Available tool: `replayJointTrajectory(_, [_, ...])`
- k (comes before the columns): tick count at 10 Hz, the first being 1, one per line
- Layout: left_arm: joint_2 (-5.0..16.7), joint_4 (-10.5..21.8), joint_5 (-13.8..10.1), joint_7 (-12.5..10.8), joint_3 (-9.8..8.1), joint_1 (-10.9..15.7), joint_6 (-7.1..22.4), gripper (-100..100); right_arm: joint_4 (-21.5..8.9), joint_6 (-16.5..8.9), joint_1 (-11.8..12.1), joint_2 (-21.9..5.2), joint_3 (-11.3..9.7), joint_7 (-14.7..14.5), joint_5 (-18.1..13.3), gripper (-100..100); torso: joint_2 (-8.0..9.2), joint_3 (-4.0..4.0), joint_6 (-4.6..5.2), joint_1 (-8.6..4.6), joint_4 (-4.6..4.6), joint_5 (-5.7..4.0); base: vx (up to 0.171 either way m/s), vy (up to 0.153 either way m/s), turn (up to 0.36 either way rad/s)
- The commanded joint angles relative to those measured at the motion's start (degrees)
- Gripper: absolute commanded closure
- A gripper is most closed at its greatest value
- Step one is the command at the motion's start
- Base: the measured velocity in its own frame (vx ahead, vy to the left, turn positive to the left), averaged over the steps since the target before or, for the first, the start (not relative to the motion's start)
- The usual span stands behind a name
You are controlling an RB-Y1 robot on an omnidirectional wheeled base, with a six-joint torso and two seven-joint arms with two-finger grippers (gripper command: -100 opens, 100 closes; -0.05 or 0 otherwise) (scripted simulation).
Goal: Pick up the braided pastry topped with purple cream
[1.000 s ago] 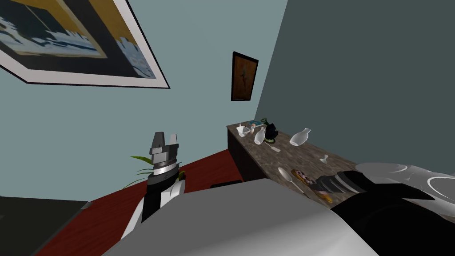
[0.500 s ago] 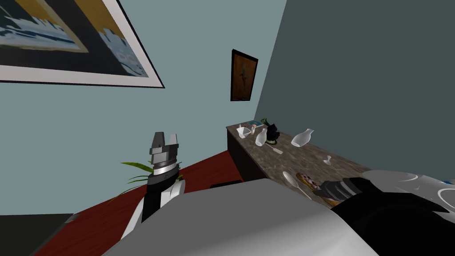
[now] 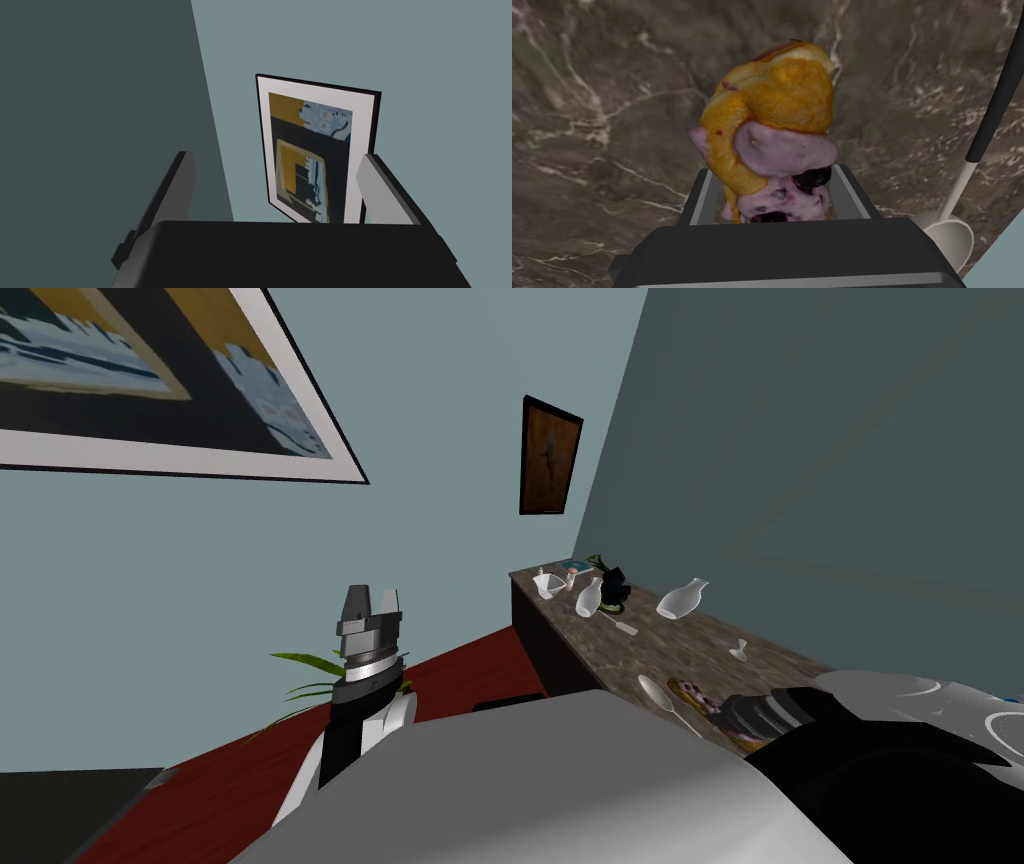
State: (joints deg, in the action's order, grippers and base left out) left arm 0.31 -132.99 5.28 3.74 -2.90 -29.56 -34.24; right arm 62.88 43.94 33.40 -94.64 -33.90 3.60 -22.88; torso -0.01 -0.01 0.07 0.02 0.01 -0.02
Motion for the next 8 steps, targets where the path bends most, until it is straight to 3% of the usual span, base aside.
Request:
replayJointTrajectory(1, [0.0,0.0,0.0,0.0,0.0,0.0,0.0,0,0.0,0.0,0.0,0.0,0.0,0.0,0.0,0,0.0,0.0,0.0,0.0,0.0,0.0,0.0,0.0,0.0])
replayJointTrajectory(2, [0.0,0.0,0.0,0.0,0.0,0.0,0.0,0,1.52,-0.5,0.27,-1.64,0.0,1.05,0.81,100,0.0,0.0,0.0,0.0,0.0,0.0,-0.042,-0.03,0.053])
replayJointTrajectory(5, [0.0,0.0,0.0,0.0,0.0,0.01,0.0,0,5.41,-1.82,0.23,-5.67,-0.43,4.34,2.4,100,0.36,0.21,-0.02,-0.13,0.08,0.01,-0.111,-0.042,0.072])
replayJointTrajectory(7, [0.0,0.0,0.0,0.0,0.0,0.01,0.0,0,5.23,-1.76,0.0,-5.57,-0.46,4.33,2.22,100,0.45,0.26,0.05,-0.01,0.1,0.02,-0.08,-0.006,0.023])
replayJointTrajectory(8, [0.0,0.0,0.0,0.0,0.0,0.0,0.0,0,5.32,-1.76,0.01,-5.65,-0.47,4.48,2.26,0,0.29,0.18,0.07,0.01,0.08,0.03,-0.009,-0.001,-0.005])
